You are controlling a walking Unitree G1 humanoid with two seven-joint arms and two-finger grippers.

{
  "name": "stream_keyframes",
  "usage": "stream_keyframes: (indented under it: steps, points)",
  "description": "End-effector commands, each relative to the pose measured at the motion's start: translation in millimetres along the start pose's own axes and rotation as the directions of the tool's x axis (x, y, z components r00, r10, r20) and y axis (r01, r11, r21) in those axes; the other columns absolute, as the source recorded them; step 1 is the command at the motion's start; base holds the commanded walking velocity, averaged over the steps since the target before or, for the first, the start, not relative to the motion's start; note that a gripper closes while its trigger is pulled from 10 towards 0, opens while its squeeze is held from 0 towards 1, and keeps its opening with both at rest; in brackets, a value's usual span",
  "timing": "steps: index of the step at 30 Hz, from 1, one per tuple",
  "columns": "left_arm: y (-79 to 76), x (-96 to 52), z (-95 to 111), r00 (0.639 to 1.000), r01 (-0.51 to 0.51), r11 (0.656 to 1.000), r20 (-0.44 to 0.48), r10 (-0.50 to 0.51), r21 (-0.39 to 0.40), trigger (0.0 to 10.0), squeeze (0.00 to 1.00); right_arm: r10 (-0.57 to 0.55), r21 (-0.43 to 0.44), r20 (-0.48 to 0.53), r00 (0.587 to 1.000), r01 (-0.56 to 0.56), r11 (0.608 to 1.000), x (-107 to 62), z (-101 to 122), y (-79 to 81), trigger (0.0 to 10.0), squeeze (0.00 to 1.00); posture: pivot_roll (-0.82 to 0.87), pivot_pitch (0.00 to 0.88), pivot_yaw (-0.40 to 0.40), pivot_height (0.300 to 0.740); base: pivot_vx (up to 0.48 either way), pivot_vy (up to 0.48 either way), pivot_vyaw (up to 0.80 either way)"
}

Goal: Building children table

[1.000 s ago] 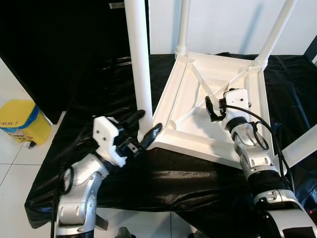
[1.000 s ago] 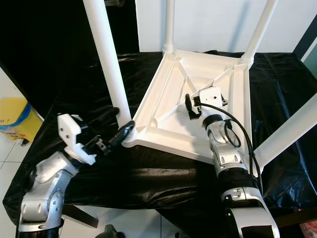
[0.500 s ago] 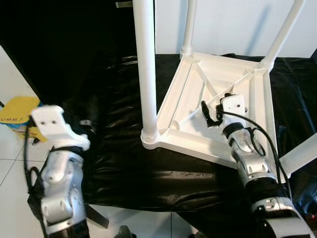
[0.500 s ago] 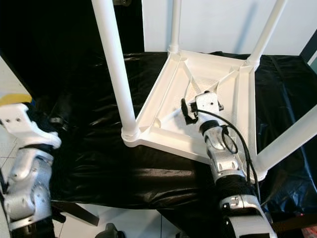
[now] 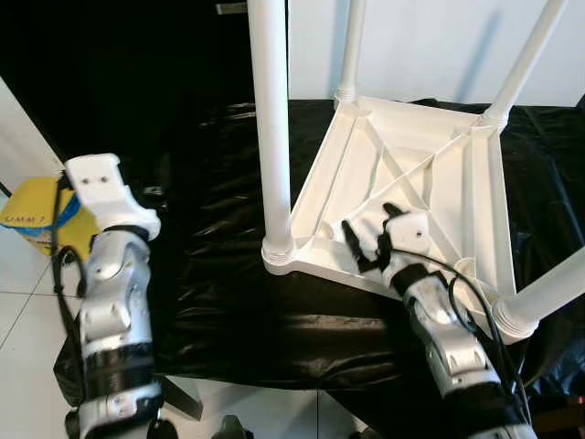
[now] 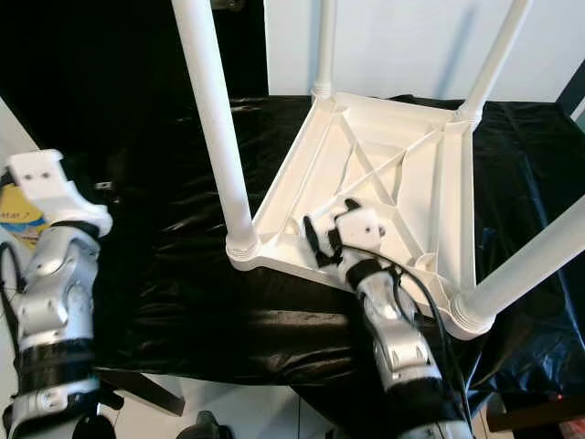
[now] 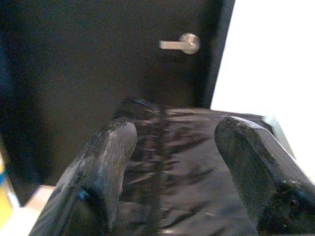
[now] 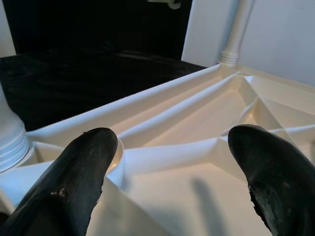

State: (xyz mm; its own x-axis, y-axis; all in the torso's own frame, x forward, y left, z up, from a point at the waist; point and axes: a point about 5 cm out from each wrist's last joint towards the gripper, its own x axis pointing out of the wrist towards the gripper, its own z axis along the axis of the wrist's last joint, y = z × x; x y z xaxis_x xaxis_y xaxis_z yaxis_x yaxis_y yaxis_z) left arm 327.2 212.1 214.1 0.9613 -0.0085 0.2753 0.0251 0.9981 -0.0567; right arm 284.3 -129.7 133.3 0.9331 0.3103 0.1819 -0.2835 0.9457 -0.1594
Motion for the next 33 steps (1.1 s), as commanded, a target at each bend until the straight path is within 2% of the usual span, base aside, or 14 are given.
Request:
stream_keyframes:
  steps: [1,6,7,11,14,15,20,24,26,28,29,30,32,33]
  points:
    - [-8.4,13.1,-0.9,0.996,0.086,0.996,-0.001,-0.086,0.028,10.0,0.00,0.002,0.027,-0.011,1.000,-0.001,1.000,-11.0,-1.6,0.4,10.0,0.00,-0.11,0.047,0.028,0.740,0.000,0.000,0.00]
    - [-14.7,27.2,-0.8,0.992,0.126,0.991,-0.004,-0.126,0.033,10.0,0.00,0.016,0.046,-0.001,1.000,-0.016,0.999,-22.3,-0.2,2.3,10.0,0.00,-0.13,0.049,0.038,0.740,0.000,0.000,0.00]
    - [-22.5,35.9,-2.8,0.986,0.166,0.986,-0.011,-0.165,0.033,10.0,0.00,0.037,0.071,0.006,0.999,-0.038,0.997,-31.6,2.9,5.4,10.0,0.00,-0.13,0.053,0.043,0.740,0.000,0.000,0.00]
    - [-29.6,40.9,-4.9,0.981,0.194,0.981,-0.018,-0.194,0.027,10.0,0.00,0.055,0.081,0.006,0.998,-0.056,0.995,-39.1,3.5,7.5,10.0,0.00,-0.14,0.053,0.047,0.740,0.000,0.000,0.00]
    - [-47.9,47.8,-11.0,0.963,0.268,0.963,-0.034,-0.267,0.015,10.0,0.00,0.071,0.092,-0.029,0.997,-0.068,0.993,-57.0,0.1,8.7,10.0,0.00,-0.15,0.045,0.052,0.740,0.000,0.000,0.00]
    - [-47.9,47.8,-11.0,0.963,0.268,0.963,-0.034,-0.267,0.015,10.0,0.00,0.071,0.092,-0.029,0.997,-0.068,0.993,-57.0,0.1,8.7,10.0,0.00,-0.15,0.045,0.052,0.740,0.000,0.000,0.00]
    - [-69.7,52.1,-16.4,0.924,0.380,0.925,-0.044,-0.380,-0.014,10.0,0.00,0.106,0.092,-0.066,0.992,-0.100,0.991,-75.4,-0.8,9.8,10.0,0.00,-0.17,0.040,0.060,0.740,0.000,0.000,0.00]
    - [-77.0,54.0,-16.8,0.907,0.419,0.908,-0.037,-0.420,-0.029,10.0,0.00,0.129,0.079,-0.082,0.988,-0.122,0.989,-82.0,-1.0,9.3,10.0,0.00,-0.18,0.042,0.063,0.740,0.000,0.000,0.00]
    - [-84.9,55.5,-14.1,0.885,0.464,0.884,-0.009,-0.465,-0.055,10.0,0.00,0.140,0.074,-0.101,0.985,-0.132,0.988,-88.9,-1.4,7.2,10.0,0.00,-0.18,0.049,0.066,0.740,0.000,0.000,0.00]
    - [-94.8,55.2,-11.9,0.846,0.533,0.844,0.021,-0.533,-0.064,10.0,0.00,0.148,0.082,-0.122,0.981,-0.139,0.987,-96.4,-1.2,6.4,10.0,0.00,-0.18,0.054,0.069,0.740,0.000,0.000,0.00]
    - [-94.8,55.2,-11.9,0.846,0.533,0.844,0.021,-0.533,-0.064,10.0,0.00,0.148,0.082,-0.122,0.981,-0.139,0.987,-96.4,-1.2,6.4,10.0,0.00,-0.18,0.054,0.069,0.740,0.000,0.000,0.00]
    - [-104.1,50.8,-11.2,0.797,0.604,0.793,0.043,-0.603,-0.080,10.0,0.00,0.156,0.096,-0.135,0.978,-0.144,0.985,-102.4,-2.5,7.3,10.0,0.00,-0.18,0.055,0.074,0.740,0.000,0.000,0.00]
    - [-104.1,50.8,-11.2,0.797,0.604,0.793,0.043,-0.603,-0.080,10.0,0.00,0.156,0.096,-0.135,0.978,-0.144,0.985,-102.4,-2.5,7.3,10.0,0.00,-0.18,0.055,0.074,0.740,0.000,0.000,0.00]
    - [-115.4,43.1,-12.1,0.733,0.680,0.726,0.063,-0.677,-0.101,10.0,0.00,0.178,0.111,-0.149,0.973,-0.162,0.981,-111.3,-3.6,9.1,10.0,0.00,-0.19,0.064,0.076,0.740,0.000,0.000,0.00]
